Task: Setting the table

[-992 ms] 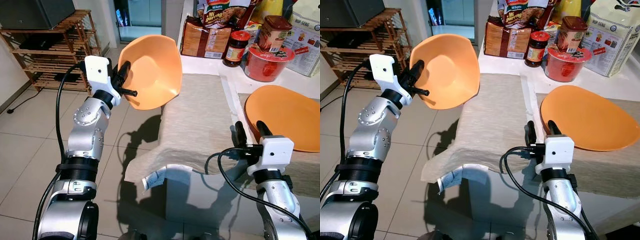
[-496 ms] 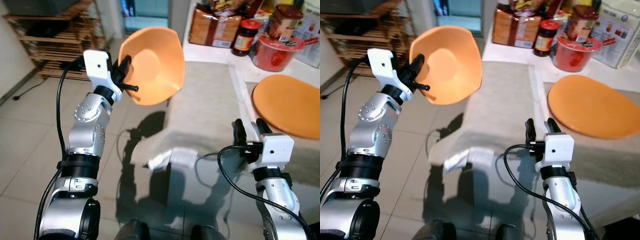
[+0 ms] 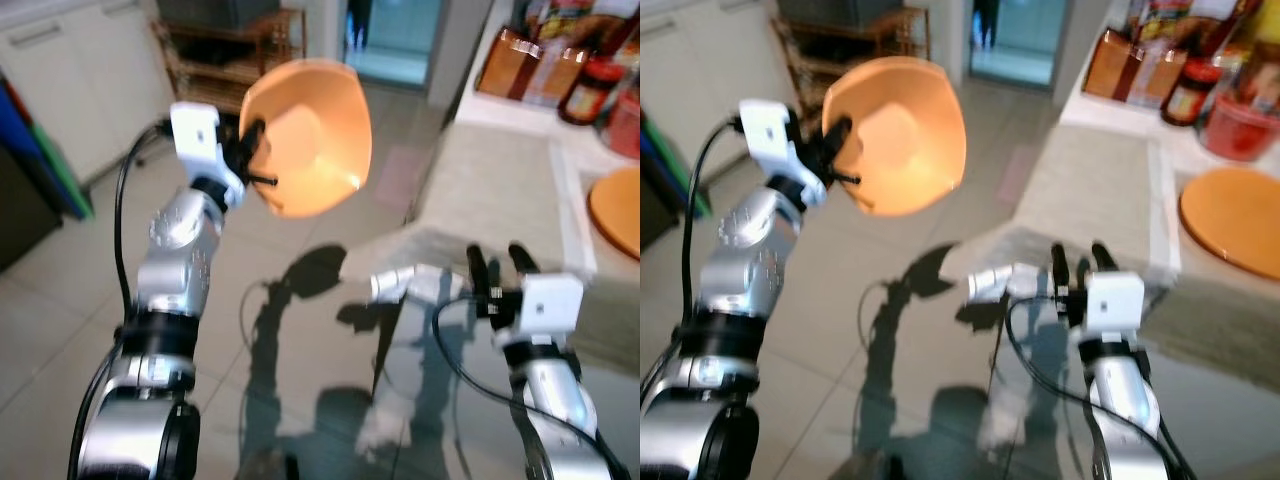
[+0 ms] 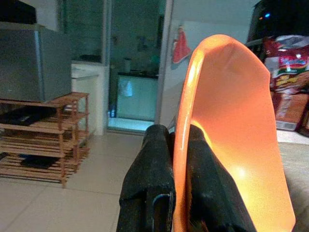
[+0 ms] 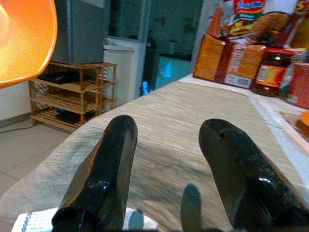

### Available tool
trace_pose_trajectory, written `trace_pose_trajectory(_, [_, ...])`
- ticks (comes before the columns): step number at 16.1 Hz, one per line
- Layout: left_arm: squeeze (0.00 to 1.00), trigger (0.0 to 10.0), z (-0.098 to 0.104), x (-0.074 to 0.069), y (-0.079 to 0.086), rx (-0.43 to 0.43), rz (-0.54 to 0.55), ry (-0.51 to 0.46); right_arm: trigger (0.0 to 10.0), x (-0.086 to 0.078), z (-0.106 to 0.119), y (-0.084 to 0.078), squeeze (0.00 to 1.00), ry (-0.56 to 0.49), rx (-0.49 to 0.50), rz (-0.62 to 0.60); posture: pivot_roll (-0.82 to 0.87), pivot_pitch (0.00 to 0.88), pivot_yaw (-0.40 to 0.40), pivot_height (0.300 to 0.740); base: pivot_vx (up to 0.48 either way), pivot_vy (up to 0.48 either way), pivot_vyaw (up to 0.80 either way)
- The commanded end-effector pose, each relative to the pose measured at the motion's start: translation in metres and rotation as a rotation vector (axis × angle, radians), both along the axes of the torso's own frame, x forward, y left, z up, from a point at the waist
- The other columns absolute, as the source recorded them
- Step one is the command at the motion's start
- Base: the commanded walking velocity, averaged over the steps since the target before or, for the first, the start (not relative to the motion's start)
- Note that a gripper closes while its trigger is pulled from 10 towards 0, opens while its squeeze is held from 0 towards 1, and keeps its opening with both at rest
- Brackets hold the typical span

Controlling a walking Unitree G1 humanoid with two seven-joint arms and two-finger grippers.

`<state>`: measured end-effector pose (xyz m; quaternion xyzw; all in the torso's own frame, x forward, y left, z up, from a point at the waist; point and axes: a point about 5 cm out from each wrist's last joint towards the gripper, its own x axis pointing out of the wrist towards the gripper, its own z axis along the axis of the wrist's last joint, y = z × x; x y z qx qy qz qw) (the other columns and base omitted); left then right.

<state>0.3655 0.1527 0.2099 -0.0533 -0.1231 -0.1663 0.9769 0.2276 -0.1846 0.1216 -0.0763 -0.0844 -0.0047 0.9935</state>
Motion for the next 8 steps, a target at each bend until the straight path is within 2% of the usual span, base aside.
trace_pose_trajectory(1, [0.0, 0.0, 0.0142, 0.0007, -0.0059, -0.004, -0.031, -0.051, 10.0, 0.0, 0.0014, -0.002, 0.0, -0.006, -0.01, -0.003, -0.04, 0.0, 0.038, 0.722, 0.0, 0.0, 0.0])
trace_pose_trajectory(5, [0.0, 0.0, 0.0155, 0.0003, -0.0088, -0.012, -0.047, -0.057, 10.0, 0.0006, 0.0006, -0.0022, 0.0, -0.004, -0.013, -0.002, -0.04, 0.0, 0.04, 0.722, 0.0, 0.0, 0.0])
trace_pose_trajectory(8, [0.0, 0.0, 0.0163, 0.0009, -0.0107, -0.023, -0.056, -0.05, 10.0, 0.001, 0.0002, -0.0021, 0.0, -0.003, -0.013, 0.0, -0.04, 0.0, 0.039, 0.722, -0.299, 0.0, 0.0])
